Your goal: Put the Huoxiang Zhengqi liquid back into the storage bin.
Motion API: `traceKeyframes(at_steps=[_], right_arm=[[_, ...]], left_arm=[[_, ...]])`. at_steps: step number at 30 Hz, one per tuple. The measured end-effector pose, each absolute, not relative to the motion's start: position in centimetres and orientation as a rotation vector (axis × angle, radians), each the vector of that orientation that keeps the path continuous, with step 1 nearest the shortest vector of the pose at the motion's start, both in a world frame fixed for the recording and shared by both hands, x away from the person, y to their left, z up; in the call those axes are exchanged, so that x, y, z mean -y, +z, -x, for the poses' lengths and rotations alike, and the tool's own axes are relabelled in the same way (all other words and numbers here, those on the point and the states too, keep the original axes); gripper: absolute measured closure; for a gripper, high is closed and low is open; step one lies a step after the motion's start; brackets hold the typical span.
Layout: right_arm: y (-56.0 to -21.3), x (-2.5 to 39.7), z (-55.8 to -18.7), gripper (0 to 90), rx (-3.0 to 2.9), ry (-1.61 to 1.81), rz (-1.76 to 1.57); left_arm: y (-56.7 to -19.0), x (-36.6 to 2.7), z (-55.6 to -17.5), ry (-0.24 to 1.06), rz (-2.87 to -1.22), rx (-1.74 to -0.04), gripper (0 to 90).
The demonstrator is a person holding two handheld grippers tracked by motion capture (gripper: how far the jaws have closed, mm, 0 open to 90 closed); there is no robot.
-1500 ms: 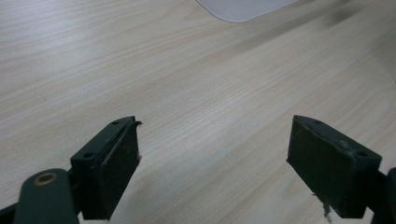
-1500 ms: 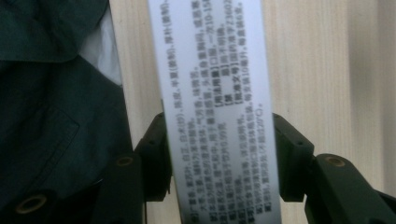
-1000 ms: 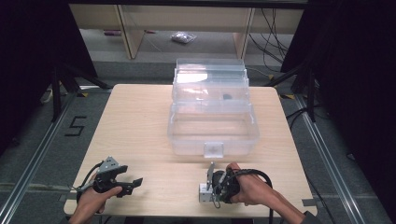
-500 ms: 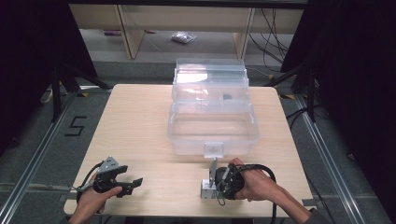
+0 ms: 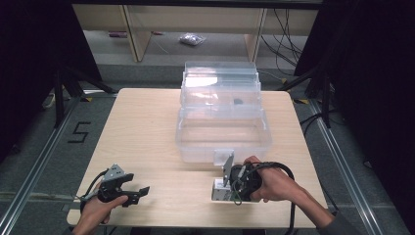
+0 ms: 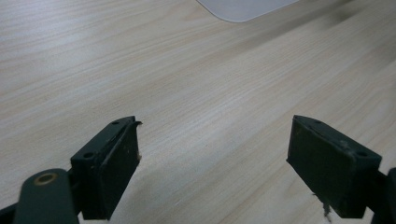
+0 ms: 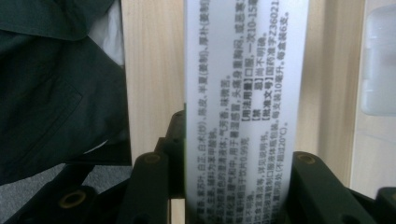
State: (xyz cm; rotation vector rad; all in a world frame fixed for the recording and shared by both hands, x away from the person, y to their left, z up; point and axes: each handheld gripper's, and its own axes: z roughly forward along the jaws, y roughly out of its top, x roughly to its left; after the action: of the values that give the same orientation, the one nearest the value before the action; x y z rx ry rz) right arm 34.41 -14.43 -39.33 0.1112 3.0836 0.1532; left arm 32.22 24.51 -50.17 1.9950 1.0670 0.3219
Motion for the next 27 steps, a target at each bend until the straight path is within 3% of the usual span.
traceKeyframes(at_steps=[27], right_arm=[[-34.3,15.9,-37.8,64.9,-3.019,0.164,-0.134]], left_arm=[[-50.3,-24.3,-32.2,0.320,-1.947,-1.086,16.0]])
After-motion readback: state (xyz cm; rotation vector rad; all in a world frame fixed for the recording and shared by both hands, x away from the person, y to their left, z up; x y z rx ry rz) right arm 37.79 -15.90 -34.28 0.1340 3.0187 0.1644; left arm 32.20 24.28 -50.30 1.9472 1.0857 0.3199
